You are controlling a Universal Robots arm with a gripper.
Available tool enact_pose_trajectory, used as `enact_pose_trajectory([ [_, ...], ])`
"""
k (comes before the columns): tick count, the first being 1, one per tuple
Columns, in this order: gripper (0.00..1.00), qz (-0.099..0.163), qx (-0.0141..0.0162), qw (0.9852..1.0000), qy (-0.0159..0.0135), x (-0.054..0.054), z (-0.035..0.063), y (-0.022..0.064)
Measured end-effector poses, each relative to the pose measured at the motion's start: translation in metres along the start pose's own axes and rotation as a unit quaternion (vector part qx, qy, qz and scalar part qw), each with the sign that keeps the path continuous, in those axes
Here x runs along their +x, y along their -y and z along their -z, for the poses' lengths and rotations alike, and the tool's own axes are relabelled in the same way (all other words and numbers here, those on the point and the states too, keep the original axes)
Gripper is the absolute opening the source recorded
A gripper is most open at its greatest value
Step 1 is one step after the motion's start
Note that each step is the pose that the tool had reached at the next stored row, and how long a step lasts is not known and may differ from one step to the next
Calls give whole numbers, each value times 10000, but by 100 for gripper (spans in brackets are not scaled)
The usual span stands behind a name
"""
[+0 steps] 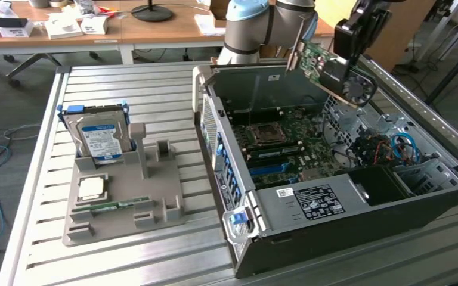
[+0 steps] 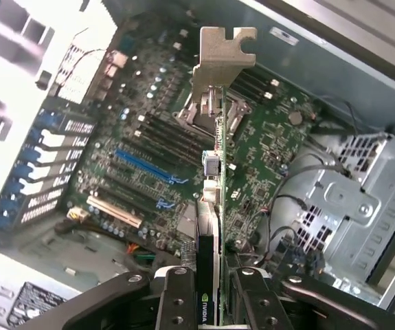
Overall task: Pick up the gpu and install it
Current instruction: 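Insert the gpu into the slot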
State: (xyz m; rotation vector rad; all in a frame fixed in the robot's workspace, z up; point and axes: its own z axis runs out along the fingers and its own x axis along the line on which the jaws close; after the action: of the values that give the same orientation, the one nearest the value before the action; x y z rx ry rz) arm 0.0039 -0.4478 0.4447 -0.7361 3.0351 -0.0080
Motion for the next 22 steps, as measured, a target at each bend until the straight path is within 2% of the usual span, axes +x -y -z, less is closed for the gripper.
enact_pose_trajectory([
  [3, 26, 262, 11, 9997, -5, 0, -1, 0],
  [6, 26, 523, 21, 9986, -11, 0, -2, 0],
  [11, 26, 976, 34, 9952, -16, 0, -4, 0],
  [13, 26, 1156, 38, 9933, -18, 0, -5, 0],
  [17, 26, 1518, 46, 9884, -22, 0, -7, 0],
  [20, 26, 1784, 51, 9839, -23, 0, -8, 0],
  [22, 26, 1969, 54, 9804, -23, 0, -10, 0],
])
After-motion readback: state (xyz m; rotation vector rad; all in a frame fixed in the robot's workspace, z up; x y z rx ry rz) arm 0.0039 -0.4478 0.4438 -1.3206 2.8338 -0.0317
